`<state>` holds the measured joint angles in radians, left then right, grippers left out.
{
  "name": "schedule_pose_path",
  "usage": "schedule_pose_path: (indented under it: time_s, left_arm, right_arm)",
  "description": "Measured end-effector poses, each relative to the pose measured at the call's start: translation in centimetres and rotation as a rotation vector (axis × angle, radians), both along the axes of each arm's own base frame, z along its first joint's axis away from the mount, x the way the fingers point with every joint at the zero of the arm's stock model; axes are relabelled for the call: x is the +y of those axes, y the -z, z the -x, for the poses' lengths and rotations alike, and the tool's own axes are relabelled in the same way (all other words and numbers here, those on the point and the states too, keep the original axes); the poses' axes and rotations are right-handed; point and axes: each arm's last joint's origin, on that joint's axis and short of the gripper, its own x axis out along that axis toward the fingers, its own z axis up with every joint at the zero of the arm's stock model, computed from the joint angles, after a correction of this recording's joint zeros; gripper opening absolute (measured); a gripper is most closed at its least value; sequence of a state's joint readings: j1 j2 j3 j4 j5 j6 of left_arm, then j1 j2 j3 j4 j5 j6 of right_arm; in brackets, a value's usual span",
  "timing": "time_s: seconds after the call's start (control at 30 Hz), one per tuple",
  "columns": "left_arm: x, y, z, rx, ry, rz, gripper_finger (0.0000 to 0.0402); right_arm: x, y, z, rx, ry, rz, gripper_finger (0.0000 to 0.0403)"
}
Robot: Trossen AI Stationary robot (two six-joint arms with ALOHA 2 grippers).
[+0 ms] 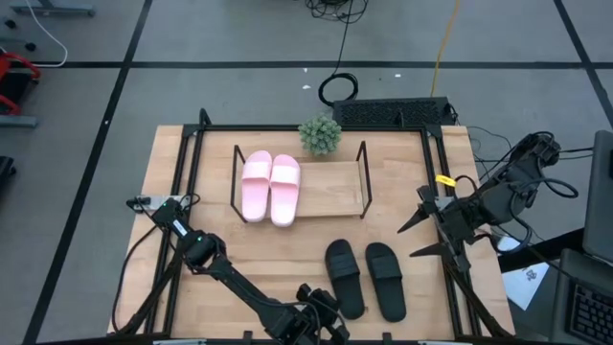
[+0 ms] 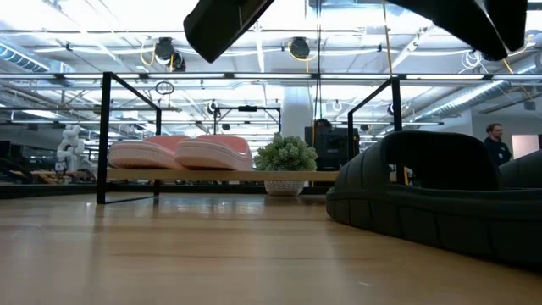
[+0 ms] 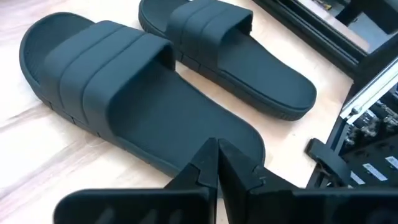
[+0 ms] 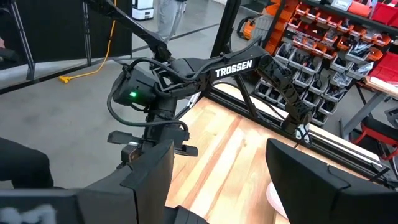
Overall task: Pick and place slides into the shelf
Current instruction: Put the black slide on the shelf
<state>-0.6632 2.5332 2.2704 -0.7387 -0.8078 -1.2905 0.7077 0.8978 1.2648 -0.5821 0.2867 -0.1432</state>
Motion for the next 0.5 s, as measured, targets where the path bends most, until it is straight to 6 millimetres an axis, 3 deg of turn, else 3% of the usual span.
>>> schedule_pose_path:
  time_s: [0.27, 0.5]
  left_arm:
    - [0.39, -0.03, -0.3, -0.048, -0.081, 0.082, 0.0005]
    - [0.57, -0.02, -0.39, -0.064, -0.116, 0.116, 0.0052]
  right_arm:
    - [-0.31, 0.0, 0.37, 0.005, 0.0, 0.005, 0.0247]
    - [-0.47, 0.29, 0.55, 0.031, 0.0, 0.027, 0.0247]
